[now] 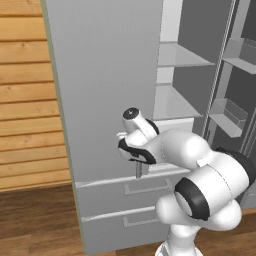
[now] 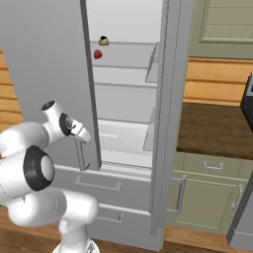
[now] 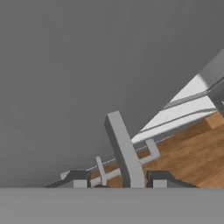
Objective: Take the strawberry from the fridge and place it on top of the pancake, located on the dining counter.
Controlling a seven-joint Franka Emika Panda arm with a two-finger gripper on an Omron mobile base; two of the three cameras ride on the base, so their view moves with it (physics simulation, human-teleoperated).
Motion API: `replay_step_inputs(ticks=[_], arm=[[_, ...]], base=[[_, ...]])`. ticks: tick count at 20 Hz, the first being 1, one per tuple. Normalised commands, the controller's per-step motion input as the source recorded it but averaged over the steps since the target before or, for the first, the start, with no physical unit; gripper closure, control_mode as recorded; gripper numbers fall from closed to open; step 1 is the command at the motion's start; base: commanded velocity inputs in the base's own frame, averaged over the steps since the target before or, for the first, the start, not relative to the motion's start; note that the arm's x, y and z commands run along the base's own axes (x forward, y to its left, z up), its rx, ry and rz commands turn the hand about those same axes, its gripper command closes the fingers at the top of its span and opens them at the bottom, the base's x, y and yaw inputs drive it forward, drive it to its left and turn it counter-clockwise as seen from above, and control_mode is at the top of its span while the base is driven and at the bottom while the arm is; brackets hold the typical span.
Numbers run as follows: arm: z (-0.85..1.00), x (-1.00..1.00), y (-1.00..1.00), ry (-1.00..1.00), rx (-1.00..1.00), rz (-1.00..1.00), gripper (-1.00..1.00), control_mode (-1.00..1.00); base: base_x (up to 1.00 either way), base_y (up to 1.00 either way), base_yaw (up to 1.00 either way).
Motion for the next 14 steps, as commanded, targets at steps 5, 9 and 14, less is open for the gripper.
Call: replay_step_inputs(ticks=[5,9,14], arm=[[-0.13,-0.55,0.24,0.00,0.00,-0.15,1.00,-1.00],[-0.19,-0.54,0.45,0.02,0.00,-0.15,1.00,-1.00],[-0.28,-0.58,0.77,0.00,0.00,-0.10,1.00,-1.00]], base=[[0.00,0.00,0.00],[0.00,0.00,0.00],[0.00,0.00,0.00]])
